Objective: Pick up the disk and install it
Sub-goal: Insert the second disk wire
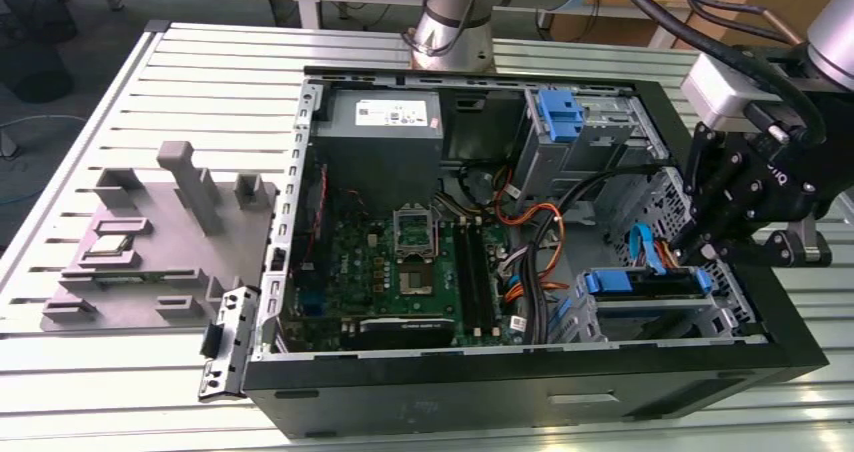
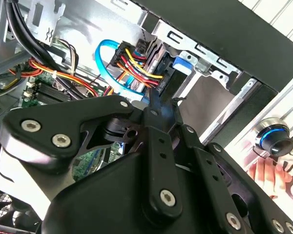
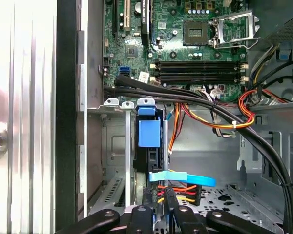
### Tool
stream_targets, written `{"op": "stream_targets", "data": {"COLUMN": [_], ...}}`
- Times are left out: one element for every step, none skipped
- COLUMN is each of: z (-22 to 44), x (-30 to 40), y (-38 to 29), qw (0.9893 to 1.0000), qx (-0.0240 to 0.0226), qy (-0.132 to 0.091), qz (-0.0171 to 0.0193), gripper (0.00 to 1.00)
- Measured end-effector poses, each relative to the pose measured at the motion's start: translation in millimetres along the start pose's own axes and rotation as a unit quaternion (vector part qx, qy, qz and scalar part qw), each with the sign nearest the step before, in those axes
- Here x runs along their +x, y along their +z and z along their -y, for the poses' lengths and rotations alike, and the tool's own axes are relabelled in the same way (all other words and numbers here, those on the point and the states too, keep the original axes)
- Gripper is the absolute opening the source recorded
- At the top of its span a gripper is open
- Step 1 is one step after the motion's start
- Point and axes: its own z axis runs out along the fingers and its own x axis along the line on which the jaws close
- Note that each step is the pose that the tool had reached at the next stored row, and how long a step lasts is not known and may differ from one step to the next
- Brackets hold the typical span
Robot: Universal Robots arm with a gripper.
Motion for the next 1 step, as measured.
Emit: {"op": "stream_targets", "data": {"z": [0.0], "x": [0.0], "y": [0.0], "qw": [1.0000], "qx": [0.0000], "qy": [0.000], "qz": [0.0000], "gripper": [0.24]}}
